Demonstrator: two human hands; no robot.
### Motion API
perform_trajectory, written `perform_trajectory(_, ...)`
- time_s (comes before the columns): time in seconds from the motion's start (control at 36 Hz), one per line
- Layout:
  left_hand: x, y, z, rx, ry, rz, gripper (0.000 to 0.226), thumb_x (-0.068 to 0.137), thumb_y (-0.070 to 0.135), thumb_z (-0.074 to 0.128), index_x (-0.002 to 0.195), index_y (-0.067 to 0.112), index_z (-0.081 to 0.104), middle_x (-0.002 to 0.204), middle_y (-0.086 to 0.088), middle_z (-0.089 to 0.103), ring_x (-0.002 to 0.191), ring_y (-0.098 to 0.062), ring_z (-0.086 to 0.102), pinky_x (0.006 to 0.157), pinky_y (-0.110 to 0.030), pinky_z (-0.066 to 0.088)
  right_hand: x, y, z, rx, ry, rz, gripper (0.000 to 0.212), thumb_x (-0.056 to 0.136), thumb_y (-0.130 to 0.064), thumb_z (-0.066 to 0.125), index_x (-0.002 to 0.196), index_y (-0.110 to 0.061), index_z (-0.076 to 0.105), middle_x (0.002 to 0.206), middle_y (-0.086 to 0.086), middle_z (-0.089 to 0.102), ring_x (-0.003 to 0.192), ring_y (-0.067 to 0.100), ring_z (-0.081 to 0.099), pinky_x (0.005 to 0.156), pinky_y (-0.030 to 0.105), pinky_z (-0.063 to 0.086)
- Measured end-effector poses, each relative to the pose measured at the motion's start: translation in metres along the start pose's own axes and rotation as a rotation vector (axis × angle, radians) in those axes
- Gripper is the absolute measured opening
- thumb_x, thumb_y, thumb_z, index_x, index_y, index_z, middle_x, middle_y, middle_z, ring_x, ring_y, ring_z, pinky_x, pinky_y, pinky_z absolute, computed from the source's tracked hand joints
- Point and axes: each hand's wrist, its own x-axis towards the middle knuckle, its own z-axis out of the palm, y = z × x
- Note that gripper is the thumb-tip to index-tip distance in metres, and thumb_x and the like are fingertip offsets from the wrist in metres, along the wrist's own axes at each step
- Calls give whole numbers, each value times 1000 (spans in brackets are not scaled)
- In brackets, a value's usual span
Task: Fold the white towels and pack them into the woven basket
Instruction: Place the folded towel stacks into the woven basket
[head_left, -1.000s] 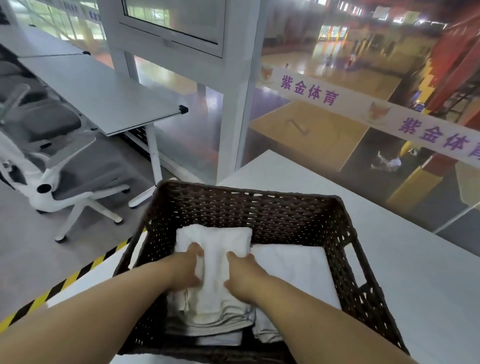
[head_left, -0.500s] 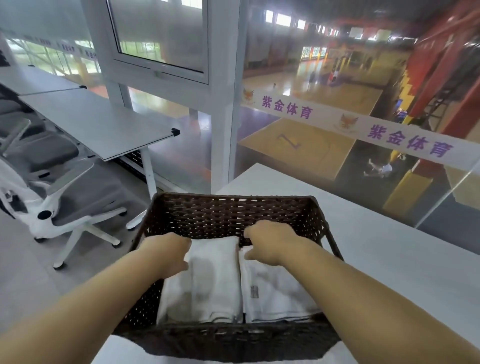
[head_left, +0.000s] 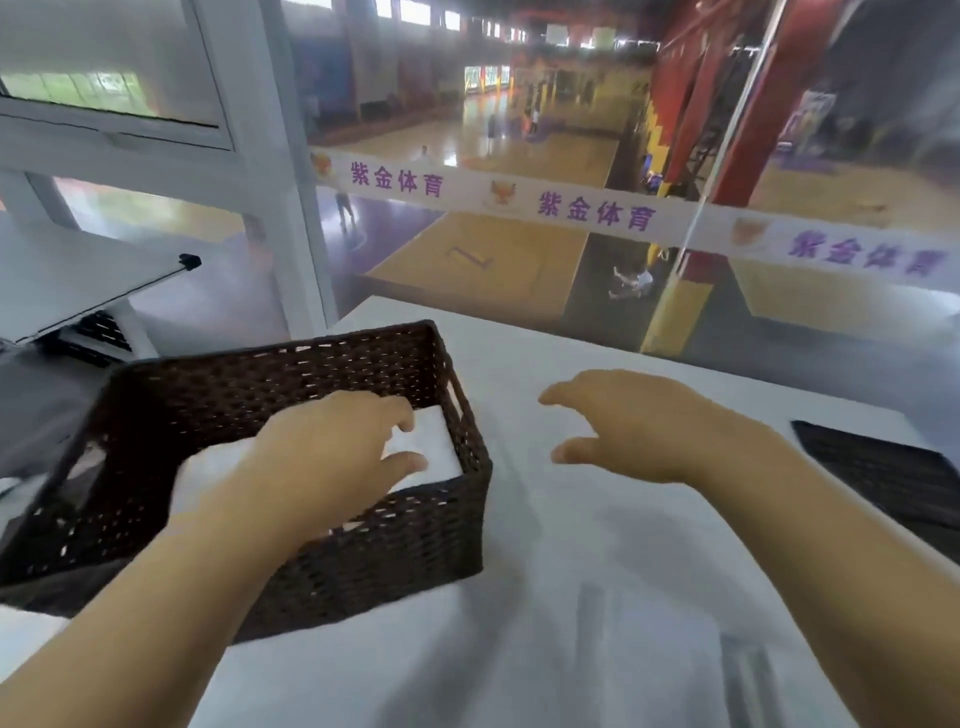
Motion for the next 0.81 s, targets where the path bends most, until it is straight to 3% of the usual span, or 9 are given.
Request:
perform_trajectory(0.11,-7,68,41,-84,-80,102,24,88,56,47,99,35,52,99,16,58,93,-10,55,74,-29,46,-63,50,44,68,-95,147,60,88,-57,52,141,-38,30,136,-9,45,123,16,45,93,34,40)
perform_trajectory(0.31,-24,175,141,-202,-352,179,33,89,58,46,114,37,51,112,16,58,102,-7,53,82,-27,43,-158,116,144,238,-295,387,64,88,-55,54,144,-34,29,141,-6,42,128,17,42,103,36,38)
perform_trajectory(0.42,-34,217,204,-234,-511,151,40,90,54,48,125,35,47,125,11,52,111,-11,50,87,-27,41,-204,143,199,305,-347,528,61,88,-55,54,140,-32,34,137,-4,48,125,17,45,99,35,40)
perform_trajectory(0.5,-42,238,246,-241,-545,80,55,91,51,49,139,31,34,140,5,38,125,-19,40,97,-33,39,-230,158,234,306,-312,651,57,89,-54,53,138,-29,36,132,-2,52,120,19,50,94,35,43)
perform_trajectory(0.61,-49,254,284,-230,-563,-69,59,90,48,50,142,33,28,147,0,22,132,-29,24,100,-42,34,-251,174,272,336,-229,797,62,90,-51,52,141,-24,29,133,2,46,120,24,48,92,37,44)
perform_trajectory(0.72,-53,264,303,-250,-586,-148,54,90,48,52,139,38,31,145,-3,15,130,-32,23,102,-46,37,-259,189,300,460,-174,951,81,89,-47,57,148,-17,10,144,7,33,129,29,36,96,41,41)
perform_trajectory(0.81,-51,268,307,-277,-531,-226,55,85,49,59,135,42,34,141,-2,13,125,-33,27,98,-45,41,-263,200,317,572,-130,1065,94,83,-46,67,148,-14,6,146,10,27,130,32,34,99,44,38)
